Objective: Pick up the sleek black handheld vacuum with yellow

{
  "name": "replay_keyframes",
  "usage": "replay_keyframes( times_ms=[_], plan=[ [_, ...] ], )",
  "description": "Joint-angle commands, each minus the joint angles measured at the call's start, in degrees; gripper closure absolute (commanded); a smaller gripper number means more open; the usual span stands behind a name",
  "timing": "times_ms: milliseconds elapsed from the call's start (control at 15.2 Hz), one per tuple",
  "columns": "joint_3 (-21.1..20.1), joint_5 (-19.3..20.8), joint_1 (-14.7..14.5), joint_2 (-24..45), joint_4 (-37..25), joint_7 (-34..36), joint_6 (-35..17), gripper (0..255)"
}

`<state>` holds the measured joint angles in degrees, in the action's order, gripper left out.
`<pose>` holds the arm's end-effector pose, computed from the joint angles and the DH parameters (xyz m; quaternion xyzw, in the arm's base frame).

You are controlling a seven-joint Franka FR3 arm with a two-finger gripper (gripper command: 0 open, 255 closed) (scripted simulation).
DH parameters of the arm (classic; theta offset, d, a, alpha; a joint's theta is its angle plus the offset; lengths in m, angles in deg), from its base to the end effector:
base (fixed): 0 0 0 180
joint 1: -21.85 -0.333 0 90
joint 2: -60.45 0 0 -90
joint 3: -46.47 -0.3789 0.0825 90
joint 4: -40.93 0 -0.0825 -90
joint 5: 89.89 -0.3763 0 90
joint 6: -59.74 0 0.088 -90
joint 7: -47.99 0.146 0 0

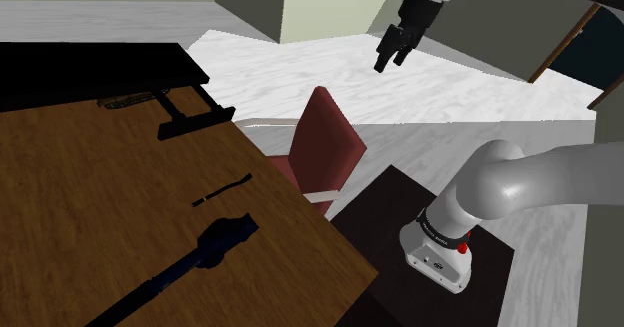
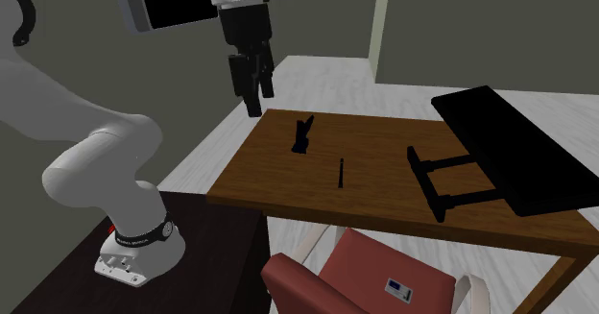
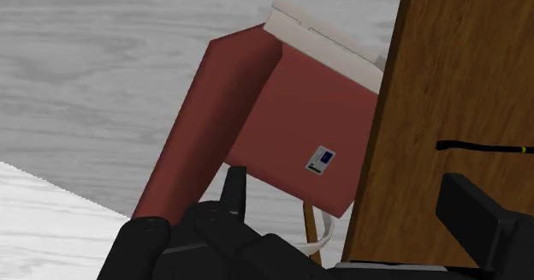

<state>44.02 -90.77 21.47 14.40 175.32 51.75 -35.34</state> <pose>0.2623 0.0203 0.6138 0.9982 -0.0140 0.0589 0.0047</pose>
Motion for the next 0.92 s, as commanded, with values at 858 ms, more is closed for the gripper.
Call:
replay_keyframes(
  times_ms=[858],
  plan=[
    [-0.8, 0.3, -7.7, 24.8, -4.6, -17.6, -17.3, 0]
  ],
)
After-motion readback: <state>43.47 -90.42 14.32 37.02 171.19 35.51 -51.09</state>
